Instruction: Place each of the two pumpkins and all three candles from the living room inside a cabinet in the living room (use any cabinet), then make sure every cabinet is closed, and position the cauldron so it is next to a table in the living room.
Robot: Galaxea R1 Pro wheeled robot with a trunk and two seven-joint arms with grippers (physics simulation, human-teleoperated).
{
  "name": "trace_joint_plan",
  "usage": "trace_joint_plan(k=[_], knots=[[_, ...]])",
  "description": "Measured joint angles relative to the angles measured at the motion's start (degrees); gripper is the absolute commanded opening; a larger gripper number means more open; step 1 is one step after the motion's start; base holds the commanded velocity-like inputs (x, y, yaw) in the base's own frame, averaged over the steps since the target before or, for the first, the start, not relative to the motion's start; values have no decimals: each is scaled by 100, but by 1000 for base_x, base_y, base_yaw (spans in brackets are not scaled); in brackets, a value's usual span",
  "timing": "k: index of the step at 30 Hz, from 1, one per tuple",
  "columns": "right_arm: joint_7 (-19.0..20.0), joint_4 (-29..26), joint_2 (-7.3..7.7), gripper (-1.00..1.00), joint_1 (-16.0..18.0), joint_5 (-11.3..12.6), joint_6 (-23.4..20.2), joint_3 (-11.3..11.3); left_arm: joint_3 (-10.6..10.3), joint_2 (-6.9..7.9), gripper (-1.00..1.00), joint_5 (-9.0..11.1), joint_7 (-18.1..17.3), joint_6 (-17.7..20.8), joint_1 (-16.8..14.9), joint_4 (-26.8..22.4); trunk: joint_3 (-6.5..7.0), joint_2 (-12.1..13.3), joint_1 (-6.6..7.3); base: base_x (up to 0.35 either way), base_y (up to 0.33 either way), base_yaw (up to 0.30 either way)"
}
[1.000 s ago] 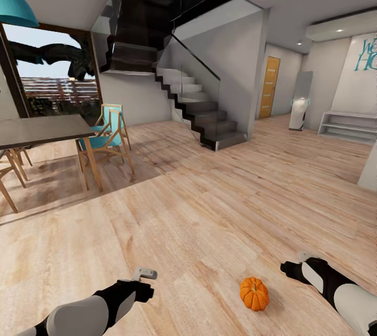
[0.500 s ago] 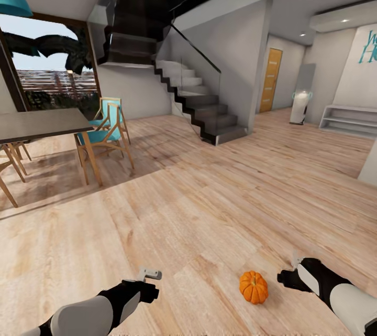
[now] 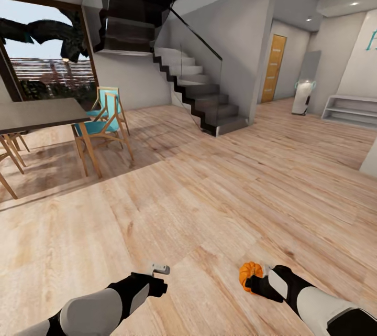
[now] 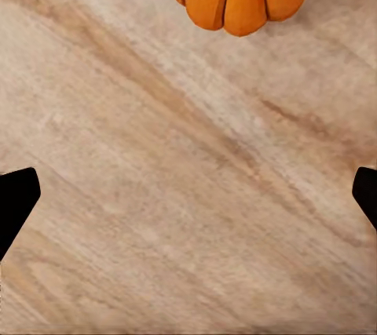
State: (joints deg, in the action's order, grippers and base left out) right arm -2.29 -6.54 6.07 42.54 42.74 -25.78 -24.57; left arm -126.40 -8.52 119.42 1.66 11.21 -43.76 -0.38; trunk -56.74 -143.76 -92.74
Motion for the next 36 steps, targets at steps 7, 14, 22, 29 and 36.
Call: trace_joint_plan(k=[7,14,22,29,36], knots=[[-485,5,-4,100,1,14,-48,-8,11,-57,100,-1,22,-65,-1,-6,0,0,1,55,0,0],[-543,5,30,100,1,15,22,0,14,-61,100,-2,24,-68,-2,-10,0,0,3,302,0,0],[-549,5,34,100,1,22,126,4,16,-70,100,-2,21,-73,1,-14,0,0,2,286,0,0],[-553,5,58,100,1,24,142,8,22,-71,100,-7,1,-77,2,-23,0,0,0,34,0,0],[-667,5,96,100,1,25,106,13,16,-71,100,-10,14,-74,4,-21,-110,-6,-13,2,0,0]])
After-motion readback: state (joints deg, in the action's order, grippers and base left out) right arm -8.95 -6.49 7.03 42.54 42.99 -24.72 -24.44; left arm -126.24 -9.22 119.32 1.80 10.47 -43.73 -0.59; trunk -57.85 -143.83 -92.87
